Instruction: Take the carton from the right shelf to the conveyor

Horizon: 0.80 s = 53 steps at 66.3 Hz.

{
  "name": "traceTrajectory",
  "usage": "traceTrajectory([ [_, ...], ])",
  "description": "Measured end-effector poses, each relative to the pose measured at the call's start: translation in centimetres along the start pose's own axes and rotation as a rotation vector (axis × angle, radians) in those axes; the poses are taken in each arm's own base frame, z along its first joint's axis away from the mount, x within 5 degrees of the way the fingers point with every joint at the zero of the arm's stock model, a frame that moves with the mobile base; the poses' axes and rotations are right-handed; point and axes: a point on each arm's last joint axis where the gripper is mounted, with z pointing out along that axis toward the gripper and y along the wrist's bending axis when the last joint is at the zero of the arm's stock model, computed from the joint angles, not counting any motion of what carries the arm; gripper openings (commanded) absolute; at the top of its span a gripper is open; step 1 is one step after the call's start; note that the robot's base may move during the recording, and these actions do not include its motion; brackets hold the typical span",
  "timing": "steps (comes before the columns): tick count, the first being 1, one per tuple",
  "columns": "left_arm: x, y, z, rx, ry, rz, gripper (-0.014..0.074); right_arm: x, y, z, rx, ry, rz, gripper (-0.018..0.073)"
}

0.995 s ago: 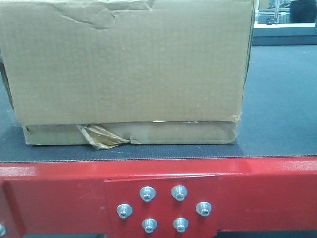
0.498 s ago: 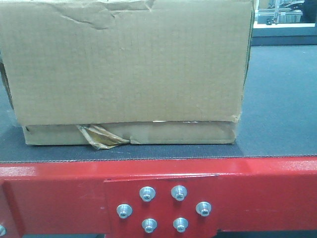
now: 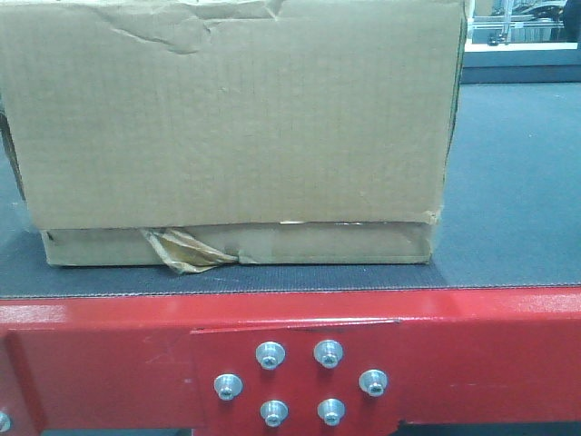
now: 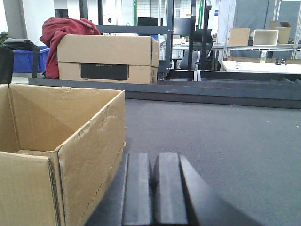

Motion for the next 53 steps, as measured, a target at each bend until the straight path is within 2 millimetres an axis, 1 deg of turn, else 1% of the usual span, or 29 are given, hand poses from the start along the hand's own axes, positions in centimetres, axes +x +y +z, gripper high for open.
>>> traceTrajectory([
  [11, 0.4, -0.1, 0.0, 0.004, 0.002, -0.010, 0.0015, 0.0, 0.0, 0.0, 0.000, -0.002, 0.000, -0.0076],
  [16, 1.3, -0.3, 0.1, 0.017, -0.024, -0.036, 0.0015, 0.0, 0.0, 0.0, 0.000, -0.002, 0.000, -0.0076],
  [21, 2.7, -0.6, 0.5, 0.021, -0.028, -0.056, 0.0015, 0.0, 0.0, 0.0, 0.000, -0.002, 0.000, -0.0076],
  [30, 6.6, -1.1, 2.2, 0.020, -0.007, -0.093, 0.0015, -0.1, 0.0, 0.0, -0.001, -0.006, 0.000, -0.0076],
  [36, 8.7, -1.4, 3.0, 0.033, -0.053, -0.104, 0.0015, -0.1, 0.0, 0.0, -0.001, -0.006, 0.000, -0.0076],
  [40, 9.1, -1.5, 3.1, 0.036, -0.068, -0.106, 0.0015, -0.1, 0.0, 0.0, 0.000, -0.006, -0.002, -0.0076],
  [53, 9.3, -1.5, 3.2, 0.037, -0.065, -0.110, 0.0015, -0.1, 0.0, 0.0, 0.000, -0.006, -0.004, -0.0076],
])
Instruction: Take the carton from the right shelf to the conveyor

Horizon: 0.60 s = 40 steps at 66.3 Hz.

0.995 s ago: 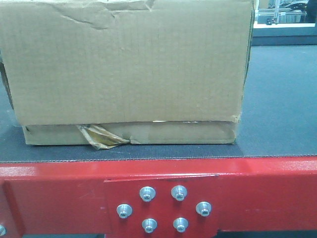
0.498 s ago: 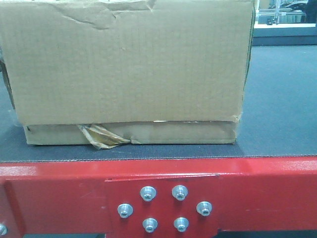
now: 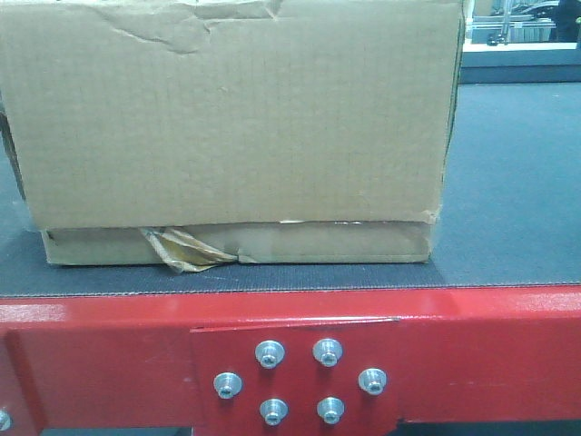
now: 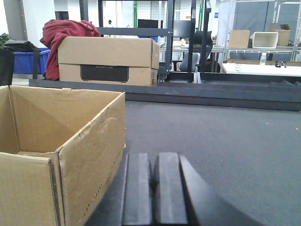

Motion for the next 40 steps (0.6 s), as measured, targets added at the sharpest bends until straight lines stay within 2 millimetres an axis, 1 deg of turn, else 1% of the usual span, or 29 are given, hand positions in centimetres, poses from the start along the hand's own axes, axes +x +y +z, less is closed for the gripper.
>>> traceTrajectory([
  [40, 0.05, 0.00, 0.01, 0.000, 0.001, 0.000, 0.0015, 0.00, 0.00, 0.00, 0.000, 0.000, 0.000, -0.0076],
])
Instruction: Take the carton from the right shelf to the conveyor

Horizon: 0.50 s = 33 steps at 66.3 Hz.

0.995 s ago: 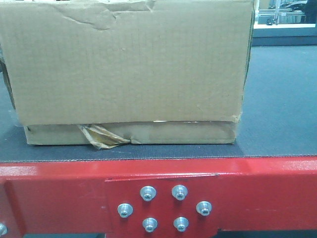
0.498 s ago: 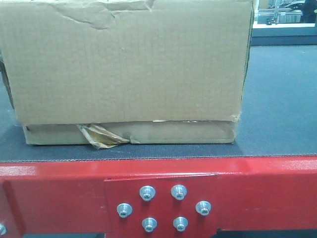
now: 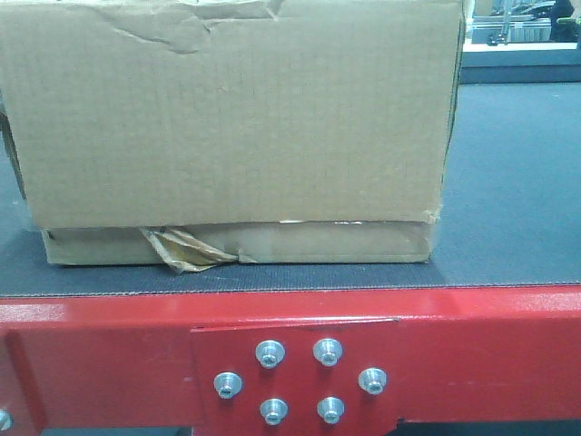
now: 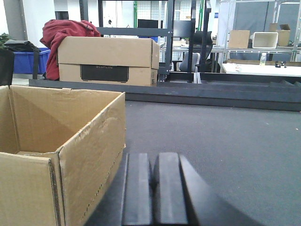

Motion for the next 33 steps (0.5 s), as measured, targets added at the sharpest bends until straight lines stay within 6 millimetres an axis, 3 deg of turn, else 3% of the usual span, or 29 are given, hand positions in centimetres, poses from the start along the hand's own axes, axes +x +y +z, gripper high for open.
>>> traceTrajectory([
  [19, 0.0, 0.0, 0.0, 0.000, 0.000, -0.001, 0.0015, 0.2, -0.4, 0.0, 0.057, 0.006, -0.050, -0.0076],
  [33, 0.0, 0.0, 0.0, 0.000, 0.000, -0.001, 0.0015, 4.2, -1.1, -0.4, 0.156, 0.035, -0.068, -0.0076],
])
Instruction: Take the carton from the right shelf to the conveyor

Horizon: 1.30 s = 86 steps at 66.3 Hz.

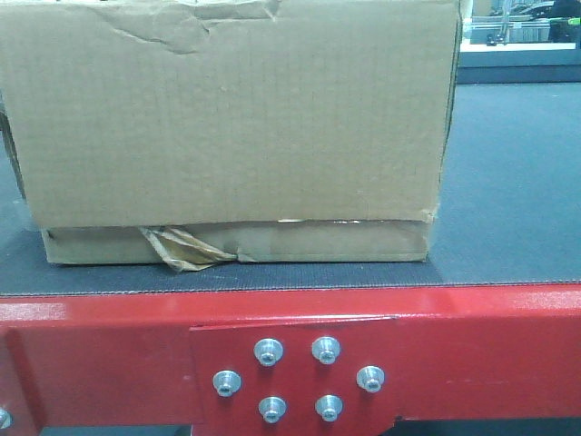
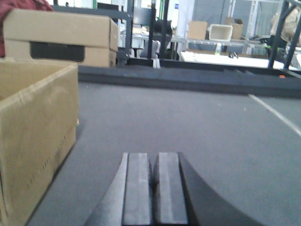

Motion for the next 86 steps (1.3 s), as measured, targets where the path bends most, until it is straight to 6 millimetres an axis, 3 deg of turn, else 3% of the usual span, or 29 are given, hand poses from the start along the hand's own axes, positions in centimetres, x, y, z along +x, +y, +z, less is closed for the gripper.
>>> traceTrajectory([
  [11, 0.0, 0.0, 0.0, 0.000, 0.000, 0.000, 0.0015, 5.5, 0.1, -0.6, 0.010, 0.028, 0.024, -0.0076],
  [17, 0.0, 0.0, 0.0, 0.000, 0.000, 0.000, 0.0015, 6.6, 0.2, -1.0, 0.006, 0.031, 0.043, -0.0076],
  [86, 0.0, 0.0, 0.0, 0.000, 0.002, 0.000, 0.0015, 6.7, 0.3, -1.1, 0.005, 0.029, 0.048, -0.0076],
])
